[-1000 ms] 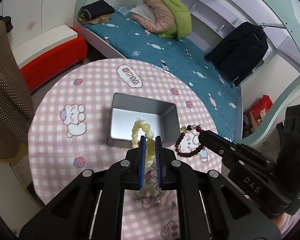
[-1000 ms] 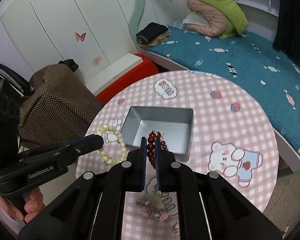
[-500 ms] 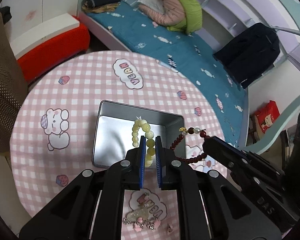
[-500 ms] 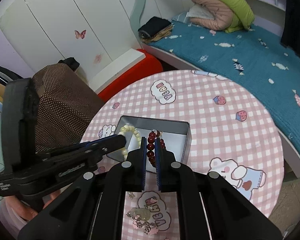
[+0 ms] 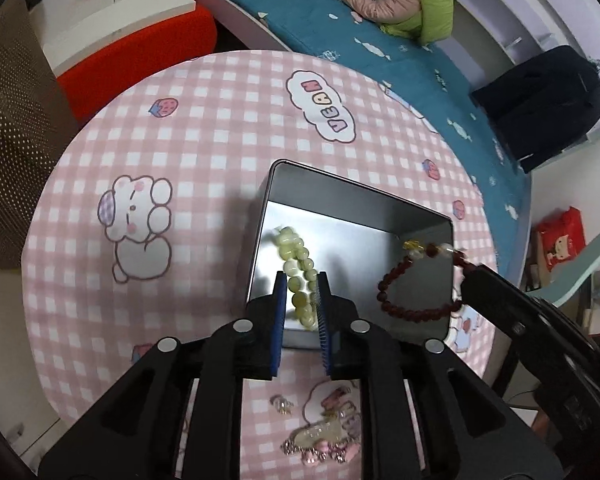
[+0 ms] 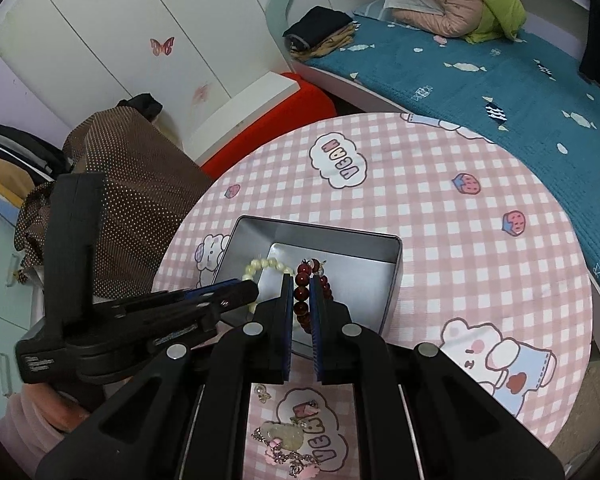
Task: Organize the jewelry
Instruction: 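Lift both bracelets and carry them over the grey metal tray, then open both grippers to drop the bracelets into the tray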
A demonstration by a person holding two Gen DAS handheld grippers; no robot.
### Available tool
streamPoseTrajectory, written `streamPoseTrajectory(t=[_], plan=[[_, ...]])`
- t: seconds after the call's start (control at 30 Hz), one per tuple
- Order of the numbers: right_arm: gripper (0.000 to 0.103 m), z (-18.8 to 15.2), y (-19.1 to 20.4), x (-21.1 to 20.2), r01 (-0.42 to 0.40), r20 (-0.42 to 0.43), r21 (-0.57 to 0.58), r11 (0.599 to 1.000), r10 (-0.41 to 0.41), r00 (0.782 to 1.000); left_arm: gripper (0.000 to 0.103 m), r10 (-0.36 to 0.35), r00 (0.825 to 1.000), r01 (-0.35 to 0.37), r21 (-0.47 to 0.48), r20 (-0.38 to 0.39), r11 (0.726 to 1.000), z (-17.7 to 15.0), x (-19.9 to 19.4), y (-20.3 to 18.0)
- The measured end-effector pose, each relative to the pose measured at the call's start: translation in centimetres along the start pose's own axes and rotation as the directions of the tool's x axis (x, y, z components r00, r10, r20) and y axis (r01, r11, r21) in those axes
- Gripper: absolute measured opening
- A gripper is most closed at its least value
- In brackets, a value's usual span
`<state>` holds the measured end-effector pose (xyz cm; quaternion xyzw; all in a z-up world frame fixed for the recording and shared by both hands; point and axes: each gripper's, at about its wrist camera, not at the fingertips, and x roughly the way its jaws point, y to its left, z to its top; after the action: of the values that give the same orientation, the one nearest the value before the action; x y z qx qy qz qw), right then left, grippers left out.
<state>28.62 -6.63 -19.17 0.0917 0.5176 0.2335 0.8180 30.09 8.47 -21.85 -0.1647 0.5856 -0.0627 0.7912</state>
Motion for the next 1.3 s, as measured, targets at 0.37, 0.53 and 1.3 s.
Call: streamPoseTrajectory(t=[0.37, 0.53, 1.3], plan=[[0.007, -0.1, 3.4, 1.9, -0.072, -0.059, -0.098, 0.993, 0.066, 0.996, 0.035, 0.049, 0.996, -0.051, 0.028, 0.078, 0.998, -2.7, -4.7, 0.7], [0.007, -0.3, 5.3, 3.4, -0.139, -0.098, -0.136, 0.981, 0.127, 0.987, 0.035, 0.089, 0.992, -0.088, -0.013, 0.086, 0.996, -3.8, -5.6, 2.3], [0.044, -0.2, 3.7, 3.2, -0.004, -0.064, -0.071, 0.997, 0.000, 0.998, 0.039, 0.103, 0.991, -0.101, -0.025, 0.090, 0.995, -5.1, -6.2, 2.6]])
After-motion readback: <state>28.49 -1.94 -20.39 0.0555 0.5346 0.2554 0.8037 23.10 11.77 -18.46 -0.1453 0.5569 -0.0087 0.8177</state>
